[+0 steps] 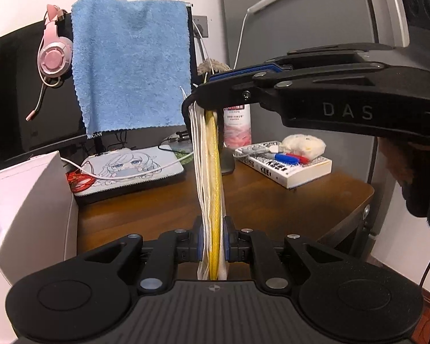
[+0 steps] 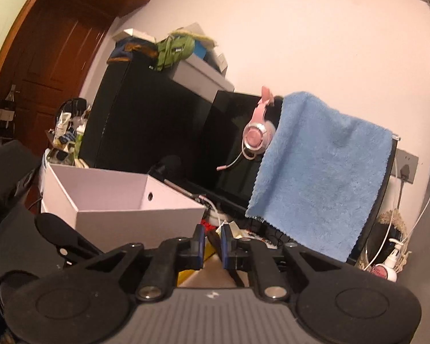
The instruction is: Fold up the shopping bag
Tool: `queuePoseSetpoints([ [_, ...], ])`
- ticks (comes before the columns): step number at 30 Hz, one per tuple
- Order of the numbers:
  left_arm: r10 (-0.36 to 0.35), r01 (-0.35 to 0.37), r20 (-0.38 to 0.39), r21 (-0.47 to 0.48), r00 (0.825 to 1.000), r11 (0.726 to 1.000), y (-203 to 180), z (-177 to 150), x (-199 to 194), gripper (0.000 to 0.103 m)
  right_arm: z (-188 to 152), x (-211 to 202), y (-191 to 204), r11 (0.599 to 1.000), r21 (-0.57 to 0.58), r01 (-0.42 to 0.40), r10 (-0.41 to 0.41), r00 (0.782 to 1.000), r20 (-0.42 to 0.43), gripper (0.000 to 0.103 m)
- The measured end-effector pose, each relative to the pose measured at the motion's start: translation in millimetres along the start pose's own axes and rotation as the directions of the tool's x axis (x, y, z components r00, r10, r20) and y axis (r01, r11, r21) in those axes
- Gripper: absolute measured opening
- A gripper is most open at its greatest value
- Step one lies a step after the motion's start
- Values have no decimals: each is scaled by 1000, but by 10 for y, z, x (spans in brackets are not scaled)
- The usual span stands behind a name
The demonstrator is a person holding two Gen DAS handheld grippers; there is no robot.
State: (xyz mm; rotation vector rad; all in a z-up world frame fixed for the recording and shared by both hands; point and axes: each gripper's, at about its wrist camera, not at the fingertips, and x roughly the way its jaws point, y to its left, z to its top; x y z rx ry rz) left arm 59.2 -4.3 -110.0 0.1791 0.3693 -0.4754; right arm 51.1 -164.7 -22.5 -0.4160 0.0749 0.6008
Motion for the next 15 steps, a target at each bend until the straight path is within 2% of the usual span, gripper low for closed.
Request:
queuePoseSetpoints([
  [7, 1, -1, -14, 10, 1000, 1000, -18, -11, 37, 12, -105, 71, 38, 997, -3, -82, 82, 993, -86, 10],
  [11, -12, 12, -12, -25, 1000, 1000, 33, -19, 35, 12, -173, 84, 84, 994, 5, -112, 112, 988, -110, 10],
  [13, -24, 23, -9, -52, 1000, 998, 77, -26, 27, 12, -183, 59, 23, 990, 57, -127, 132, 987, -94, 11],
  [15, -60, 60, 3, -104, 998, 993, 154, -34, 5, 12, -195, 8, -129, 973, 174, -150, 160, 986, -46, 11],
])
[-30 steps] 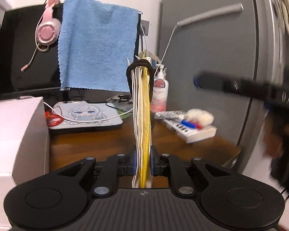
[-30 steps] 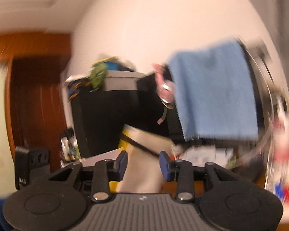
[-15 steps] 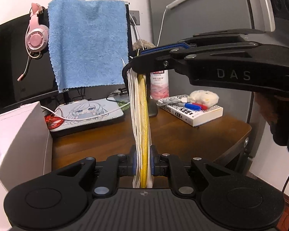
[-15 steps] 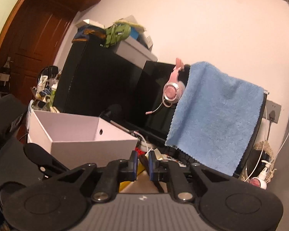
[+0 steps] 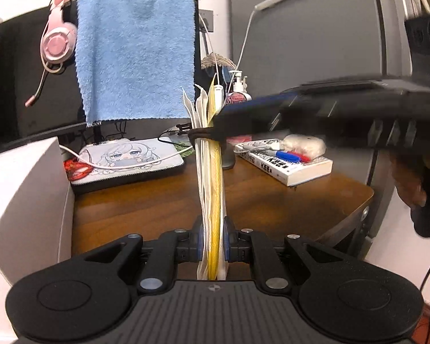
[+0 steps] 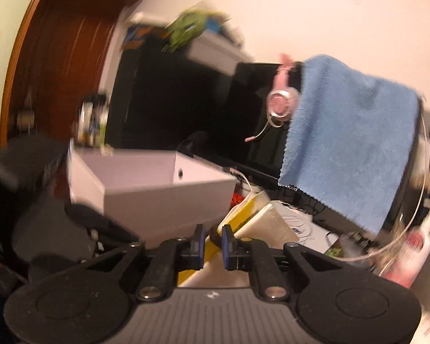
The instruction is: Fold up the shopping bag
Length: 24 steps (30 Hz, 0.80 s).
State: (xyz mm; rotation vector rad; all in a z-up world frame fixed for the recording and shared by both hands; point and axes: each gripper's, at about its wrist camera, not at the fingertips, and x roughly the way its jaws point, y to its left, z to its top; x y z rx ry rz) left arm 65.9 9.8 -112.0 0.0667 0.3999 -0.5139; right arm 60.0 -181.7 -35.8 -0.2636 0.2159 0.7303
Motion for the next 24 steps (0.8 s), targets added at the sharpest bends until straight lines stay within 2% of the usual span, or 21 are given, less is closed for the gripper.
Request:
queuePoseSetpoints([
  [1, -29, 29, 6, -34, 1000, 999, 48, 3, -15, 12, -2, -49, -92, 997, 73, -20, 18, 999, 31, 11],
  [3, -126, 130, 44, -119, 991, 984, 168, 3, -80, 12, -37, -165, -292, 975, 213, -61, 42, 995, 96, 14],
  [4, -178, 187, 66, -160, 982, 969, 226, 3, -112, 12, -71, -221, -414, 953, 293, -79, 41, 990, 134, 20],
  [5, -223, 236, 89, -188, 971, 953, 269, 2, -144, 12, -111, -264, -514, 930, 356, -87, 31, 986, 162, 30],
  [7, -293, 315, 128, -228, 948, 921, 336, 3, -198, 12, -211, -336, -730, 873, 477, -101, 2, 979, 203, 36],
  [9, -345, 374, 150, -258, 926, 891, 382, 8, -227, 12, -308, -381, -918, 814, 568, -121, -9, 975, 221, 34],
  [11, -401, 433, 168, -296, 901, 851, 430, 7, -224, 12, -419, -415, -1081, 743, 642, -187, 20, 966, 257, 27],
  [12, -425, 461, 179, -317, 888, 829, 447, 4, -223, 12, -471, -418, -1147, 706, 669, -232, 44, 957, 287, 27],
  [13, -443, 481, 186, -331, 877, 812, 457, 0, -220, 12, -504, -415, -1183, 685, 680, -261, 57, 950, 307, 27],
  [15, -477, 518, 202, -352, 856, 780, 461, -2, -209, 12, -535, -398, -1214, 670, 684, -288, 75, 943, 324, 27],
  [18, -502, 546, 215, -365, 838, 754, 441, -4, -225, 12, -540, -338, -1233, 664, 681, -309, 104, 940, 325, 27],
  [21, -495, 545, 229, -388, 838, 743, 470, -1, -219, 12, -554, -276, -1212, 655, 681, -328, 138, 937, 320, 21],
  [24, -486, 544, 246, -423, 839, 725, 535, -13, -205, 12, -579, -228, -1168, 647, 682, -341, 169, 936, 307, 21],
])
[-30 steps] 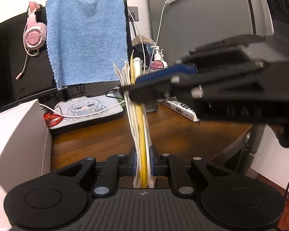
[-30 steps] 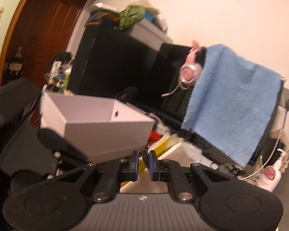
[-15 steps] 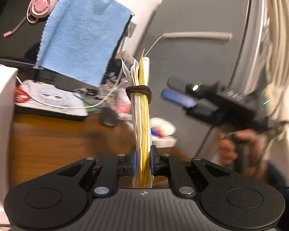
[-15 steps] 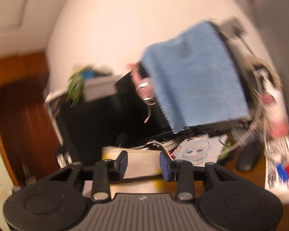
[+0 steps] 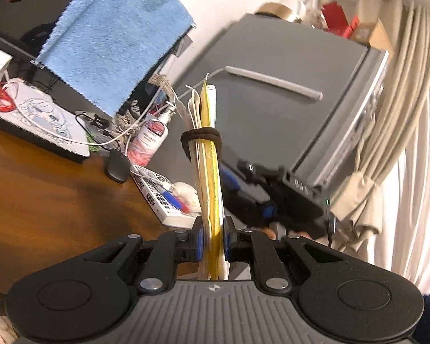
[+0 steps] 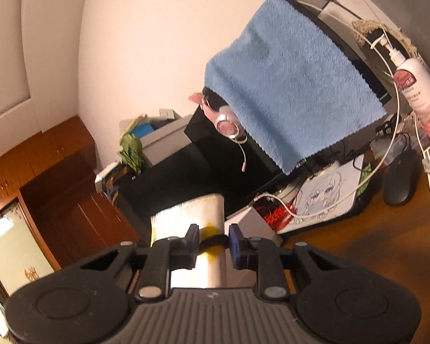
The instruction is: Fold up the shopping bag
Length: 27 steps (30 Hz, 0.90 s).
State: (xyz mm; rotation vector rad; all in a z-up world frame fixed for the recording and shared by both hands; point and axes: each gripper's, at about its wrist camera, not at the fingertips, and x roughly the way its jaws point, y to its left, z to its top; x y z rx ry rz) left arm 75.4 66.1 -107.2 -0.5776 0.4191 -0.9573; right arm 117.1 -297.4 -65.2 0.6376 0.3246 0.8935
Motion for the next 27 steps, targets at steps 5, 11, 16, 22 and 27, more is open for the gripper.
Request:
queuePoseSetpoints([
  [5, 30, -30, 1, 19, 1000, 999, -9, 11, -2, 12, -36, -2, -35, 999, 31, -11, 11, 1000, -8, 22],
  [11, 145, -145, 7, 119, 989, 982, -123, -4, 41, 12, 25, -67, 327, 986, -142, 84, -77, 995, 57, 24],
  [16, 245, -241, 15, 229, 970, 943, -262, -49, 115, 12, -63, 134, 921, 876, -449, 177, -178, 983, 41, 42],
  [22, 343, -332, 31, 345, 939, 878, -373, -110, 185, 12, -197, 446, 1308, 700, -668, 253, -310, 950, 34, 42],
  [27, 395, -379, 51, 412, 917, 828, -429, -159, 243, 12, -300, 599, 1450, 585, -758, 288, -380, 923, 58, 42],
])
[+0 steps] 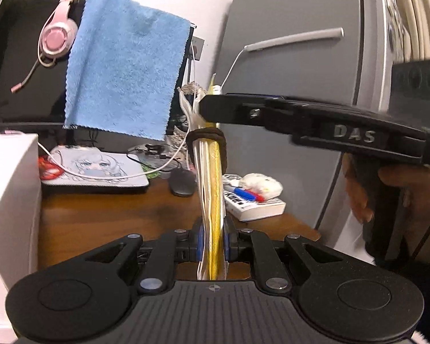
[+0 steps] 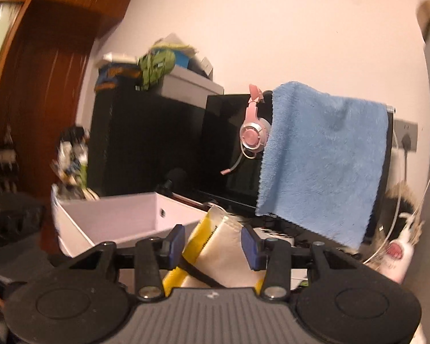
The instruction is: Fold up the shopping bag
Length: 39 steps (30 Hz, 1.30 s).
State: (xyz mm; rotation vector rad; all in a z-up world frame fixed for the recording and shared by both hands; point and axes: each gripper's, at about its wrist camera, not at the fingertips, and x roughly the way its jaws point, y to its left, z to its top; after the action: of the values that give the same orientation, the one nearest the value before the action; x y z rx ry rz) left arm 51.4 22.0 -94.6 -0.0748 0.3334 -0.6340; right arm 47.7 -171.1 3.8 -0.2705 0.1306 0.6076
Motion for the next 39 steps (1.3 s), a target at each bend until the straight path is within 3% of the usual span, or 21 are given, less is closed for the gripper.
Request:
queuePoseSetpoints([
  [3, 18, -18, -5, 16, 1000, 1000, -14, -12, 27, 12, -6, 31, 81, 998, -55, 25, -26, 999, -26, 42],
  [9, -2, 2, -2, -21, 1000, 1000, 28, -8, 25, 12, -84, 58, 166, 996, -88, -6, -1, 997, -76, 42],
  [11, -36, 36, 8, -66, 999, 997, 87, -1, -5, 12, -80, 5, 96, 999, -40, -23, 21, 999, -47, 42],
  [13, -96, 99, 28, -138, 995, 985, 177, 5, -46, 12, -85, -66, -101, 992, 98, -77, 77, 997, 5, 42],
  [14, -131, 137, 42, -182, 990, 974, 235, 7, -67, 12, -91, -101, -205, 980, 168, -107, 103, 994, 34, 42],
  [16, -197, 208, 70, -255, 978, 944, 333, 13, -105, 12, -168, -157, -502, 916, 353, -189, 165, 981, 98, 42],
  [18, -255, 273, 98, -306, 962, 912, 404, 21, -142, 12, -335, -178, -797, 813, 519, -263, 214, 965, 154, 35],
  [19, -284, 304, 108, -328, 953, 895, 431, 24, -148, 12, -419, -186, -940, 751, 590, -297, 233, 955, 184, 26],
  [20, -313, 334, 116, -349, 943, 876, 456, 28, -150, 12, -509, -181, -1043, 704, 637, -315, 241, 949, 203, 25],
  [22, -351, 373, 130, -380, 927, 846, 482, 28, -147, 12, -673, -179, -1185, 644, 692, -326, 236, 945, 225, 25],
  [26, -394, 416, 143, -420, 908, 806, 488, 25, -111, 12, -791, -136, -1274, 590, 713, -380, 275, 924, 264, 20],
  [32, -398, 430, 171, -465, 901, 774, 545, 8, -116, 12, -821, -51, -1260, 577, 708, -407, 311, 911, 270, 18],
  [37, -387, 419, 170, -474, 906, 774, 575, -4, -122, 12, -906, -31, -1239, 546, 727, -416, 341, 903, 260, 18],
  [39, -373, 403, 160, -463, 914, 789, 559, -1, -130, 12, -939, -29, -1254, 525, 741, -420, 349, 900, 262, 18],
])
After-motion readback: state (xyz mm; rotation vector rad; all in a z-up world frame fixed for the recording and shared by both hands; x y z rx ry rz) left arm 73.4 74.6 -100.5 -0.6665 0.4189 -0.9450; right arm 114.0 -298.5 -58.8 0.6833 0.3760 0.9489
